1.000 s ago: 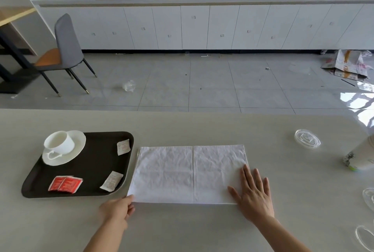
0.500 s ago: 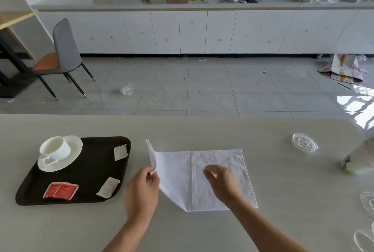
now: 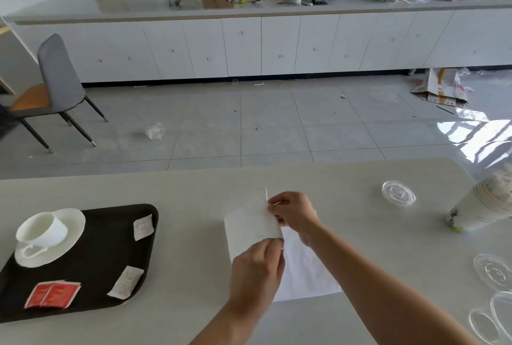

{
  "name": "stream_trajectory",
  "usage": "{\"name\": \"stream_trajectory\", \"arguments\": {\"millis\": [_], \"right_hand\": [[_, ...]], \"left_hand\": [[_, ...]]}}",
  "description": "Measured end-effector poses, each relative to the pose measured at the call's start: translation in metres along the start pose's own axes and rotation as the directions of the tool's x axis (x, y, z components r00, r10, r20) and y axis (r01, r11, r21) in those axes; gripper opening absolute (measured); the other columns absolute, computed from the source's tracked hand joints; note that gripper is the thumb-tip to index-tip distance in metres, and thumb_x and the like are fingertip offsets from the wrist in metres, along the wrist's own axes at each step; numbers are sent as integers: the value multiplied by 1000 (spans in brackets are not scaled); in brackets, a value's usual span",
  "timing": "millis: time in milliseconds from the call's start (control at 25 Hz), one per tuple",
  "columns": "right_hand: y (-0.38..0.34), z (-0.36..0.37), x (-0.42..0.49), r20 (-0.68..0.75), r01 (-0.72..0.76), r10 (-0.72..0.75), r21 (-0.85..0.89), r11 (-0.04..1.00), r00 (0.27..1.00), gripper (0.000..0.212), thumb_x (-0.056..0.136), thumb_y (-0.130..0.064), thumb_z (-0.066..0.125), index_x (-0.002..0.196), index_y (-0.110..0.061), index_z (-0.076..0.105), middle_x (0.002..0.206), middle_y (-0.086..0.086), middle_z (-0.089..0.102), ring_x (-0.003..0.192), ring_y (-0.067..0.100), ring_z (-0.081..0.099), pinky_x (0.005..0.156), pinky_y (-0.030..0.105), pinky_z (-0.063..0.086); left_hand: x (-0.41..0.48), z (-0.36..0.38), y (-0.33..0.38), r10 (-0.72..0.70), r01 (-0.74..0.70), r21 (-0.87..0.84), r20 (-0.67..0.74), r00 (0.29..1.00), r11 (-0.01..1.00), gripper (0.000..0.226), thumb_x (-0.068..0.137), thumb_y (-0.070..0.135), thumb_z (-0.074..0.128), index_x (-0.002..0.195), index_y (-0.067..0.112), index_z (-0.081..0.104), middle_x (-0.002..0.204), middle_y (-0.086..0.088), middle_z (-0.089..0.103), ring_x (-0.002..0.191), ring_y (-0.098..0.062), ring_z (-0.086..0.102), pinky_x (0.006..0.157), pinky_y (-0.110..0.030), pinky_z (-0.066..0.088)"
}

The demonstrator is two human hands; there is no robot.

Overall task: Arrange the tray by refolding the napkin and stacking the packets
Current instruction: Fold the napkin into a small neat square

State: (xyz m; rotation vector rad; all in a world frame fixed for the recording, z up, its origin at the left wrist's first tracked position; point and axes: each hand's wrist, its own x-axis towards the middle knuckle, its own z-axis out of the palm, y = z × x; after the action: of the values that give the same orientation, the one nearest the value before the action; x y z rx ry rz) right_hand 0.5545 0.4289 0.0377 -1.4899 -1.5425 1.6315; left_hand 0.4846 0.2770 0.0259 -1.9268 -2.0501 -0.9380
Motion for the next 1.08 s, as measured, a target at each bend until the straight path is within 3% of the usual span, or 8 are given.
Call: {"name": "stream_trajectory", "arguments": {"millis": [120, 320, 600, 920, 1080], "right_hand": [[24, -29, 0, -48, 2, -3, -6, 1000, 999, 12, 80, -5, 71, 86, -15, 75, 76, 4, 75, 61, 12, 67, 55, 23, 54], [67, -64, 1, -117, -43, 40, -26, 999, 992, 13, 80, -5, 69, 85, -16, 73, 73, -1, 76, 62, 14, 68, 54, 25, 54], [105, -79, 2, -257, -77, 40, -136, 988, 966, 17, 81, -11, 69, 81, -28, 73, 80, -7, 75, 77, 16, 69, 71, 35, 58], [122, -72, -6, -393, -63, -15, -185, 981, 920, 14, 81, -14, 73, 83, -27, 74, 75, -17, 73, 70, -6, 65, 61, 13, 45], [126, -70, -15, -422, -31, -96, -284, 958, 901, 12, 83, -15, 71, 85, -27, 73, 73, -20, 69, 71, -4, 63, 58, 5, 38]], "left_hand": [[0, 21, 17, 42, -36, -70, 87, 995, 997, 13, 73, 11, 71, 84, 16, 71, 71, 7, 68, 57, -14, 62, 41, -24, 45], [-2, 50, 38, 108, -78, -140, 221, 969, 987, 9, 75, 12, 66, 80, 18, 69, 62, 6, 60, 53, -15, 56, 39, -24, 43], [-3, 79, 55, 150, -93, -164, 376, 915, 982, 6, 75, 18, 69, 73, 23, 67, 58, 7, 58, 51, -14, 56, 38, -25, 41], [-9, 84, 44, 224, -145, -213, 421, 879, 966, 15, 82, 19, 57, 85, 24, 71, 70, 7, 66, 62, -15, 63, 46, -29, 49], [-13, 81, 43, 251, -159, -229, 461, 851, 960, 9, 79, 24, 61, 83, 23, 69, 74, 6, 65, 64, -16, 61, 50, -30, 50]]}}
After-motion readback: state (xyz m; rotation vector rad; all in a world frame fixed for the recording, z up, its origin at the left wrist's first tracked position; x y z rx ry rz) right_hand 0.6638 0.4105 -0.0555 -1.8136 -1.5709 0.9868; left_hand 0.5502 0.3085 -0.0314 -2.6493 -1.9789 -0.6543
